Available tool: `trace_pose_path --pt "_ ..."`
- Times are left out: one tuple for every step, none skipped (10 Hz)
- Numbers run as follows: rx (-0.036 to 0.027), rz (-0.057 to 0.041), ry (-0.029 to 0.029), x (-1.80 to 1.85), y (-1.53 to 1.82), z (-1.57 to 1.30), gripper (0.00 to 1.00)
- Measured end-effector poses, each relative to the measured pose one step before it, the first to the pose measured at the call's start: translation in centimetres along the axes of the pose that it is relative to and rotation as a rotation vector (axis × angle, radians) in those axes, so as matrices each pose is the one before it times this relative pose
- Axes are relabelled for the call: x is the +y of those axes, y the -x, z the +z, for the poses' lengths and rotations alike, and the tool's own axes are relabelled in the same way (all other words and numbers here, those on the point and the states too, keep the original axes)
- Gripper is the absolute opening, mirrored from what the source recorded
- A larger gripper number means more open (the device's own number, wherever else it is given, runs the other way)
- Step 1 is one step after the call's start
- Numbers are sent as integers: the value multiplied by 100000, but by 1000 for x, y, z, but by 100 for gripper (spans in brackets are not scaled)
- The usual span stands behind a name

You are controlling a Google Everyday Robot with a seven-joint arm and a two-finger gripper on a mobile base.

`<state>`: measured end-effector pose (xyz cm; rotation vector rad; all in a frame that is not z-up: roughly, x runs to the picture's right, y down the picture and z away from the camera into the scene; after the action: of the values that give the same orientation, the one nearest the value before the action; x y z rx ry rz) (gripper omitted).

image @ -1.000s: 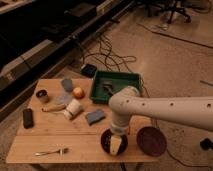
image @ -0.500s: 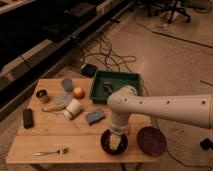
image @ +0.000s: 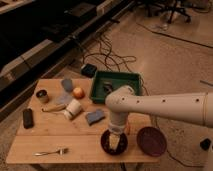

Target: Place grapes in metal cup

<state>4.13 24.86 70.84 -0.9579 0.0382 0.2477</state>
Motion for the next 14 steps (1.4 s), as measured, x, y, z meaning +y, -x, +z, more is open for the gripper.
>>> trace_pose_path --pt "699 394 893 -77 22 279 55" --pt "681 457 756 -81 44 315 55" --pt "559 208 420 -62 51 299 55" --pt "822 268 331 -60 89 323 53" --pt "836 156 -13 -42 114 239 46" --pt "724 189 -216 -6 132 106 36" --pt "722 506 -265 -11 87 43 25" --pt "297 601 -6 -19 28 -64 13" --pt "-780 941 799 -52 -68 -189 5" --pt "-1121 379 935 -35 -40 -210 1" --pt "-2734 719 1820 -84 -192 -791 0" --pt "-2412 1328 714 -23 -286 -1268 0" --pt "-1722 622 204 54 -15 -1079 0" --pt "-3839 456 987 104 195 -1772 0"
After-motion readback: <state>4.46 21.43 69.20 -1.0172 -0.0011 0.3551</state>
